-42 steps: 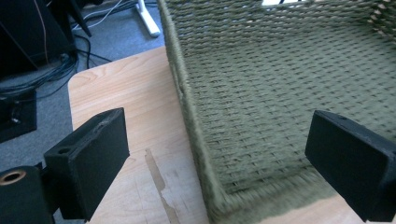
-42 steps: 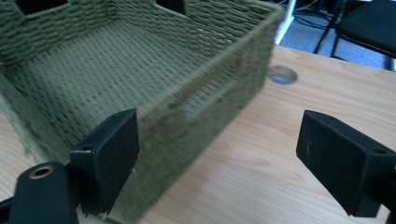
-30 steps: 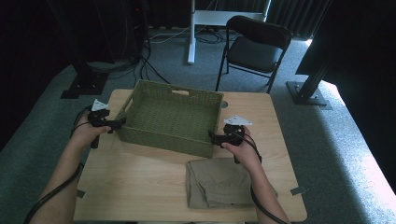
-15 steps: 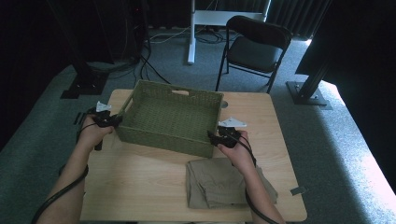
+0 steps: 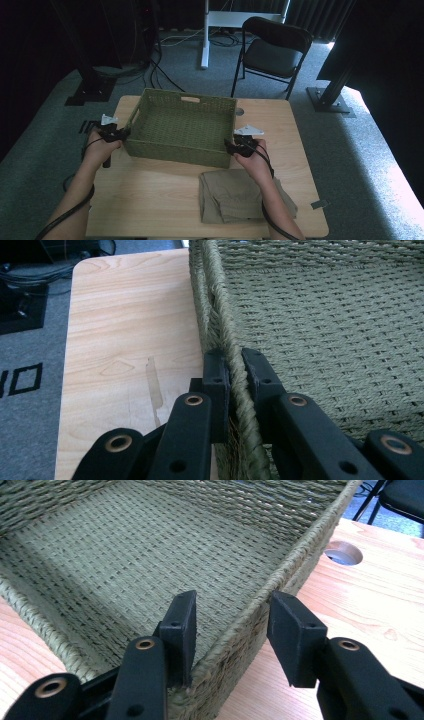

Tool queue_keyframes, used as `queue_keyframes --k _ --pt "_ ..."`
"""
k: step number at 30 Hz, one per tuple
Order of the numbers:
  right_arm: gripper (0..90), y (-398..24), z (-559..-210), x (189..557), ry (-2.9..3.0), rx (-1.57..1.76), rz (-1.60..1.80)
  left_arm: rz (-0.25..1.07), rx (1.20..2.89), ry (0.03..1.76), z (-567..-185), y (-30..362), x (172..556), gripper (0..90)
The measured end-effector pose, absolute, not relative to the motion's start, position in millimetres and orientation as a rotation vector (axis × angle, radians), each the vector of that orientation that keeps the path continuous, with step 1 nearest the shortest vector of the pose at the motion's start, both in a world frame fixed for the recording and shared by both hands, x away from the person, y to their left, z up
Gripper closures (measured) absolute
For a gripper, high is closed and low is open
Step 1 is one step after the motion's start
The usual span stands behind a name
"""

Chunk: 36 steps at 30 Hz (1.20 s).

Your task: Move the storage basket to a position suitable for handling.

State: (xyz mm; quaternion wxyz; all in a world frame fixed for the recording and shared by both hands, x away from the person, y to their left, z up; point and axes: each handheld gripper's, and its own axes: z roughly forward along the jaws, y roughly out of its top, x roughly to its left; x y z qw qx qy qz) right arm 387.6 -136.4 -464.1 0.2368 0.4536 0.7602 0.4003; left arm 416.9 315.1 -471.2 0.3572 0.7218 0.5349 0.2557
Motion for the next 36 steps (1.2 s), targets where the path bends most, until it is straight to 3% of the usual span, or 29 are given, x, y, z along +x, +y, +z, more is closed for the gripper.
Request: queue_keyframes --k 22,36 --pt "68.7 -145 -463 393 2.003 1.336 1.045 0.655 1.795 1.427 -474 295 388 82.9" --pt "71.9 -161 -463 393 1.954 1.383 1.033 0.643 1.786 1.425 -474 276 388 82.6"
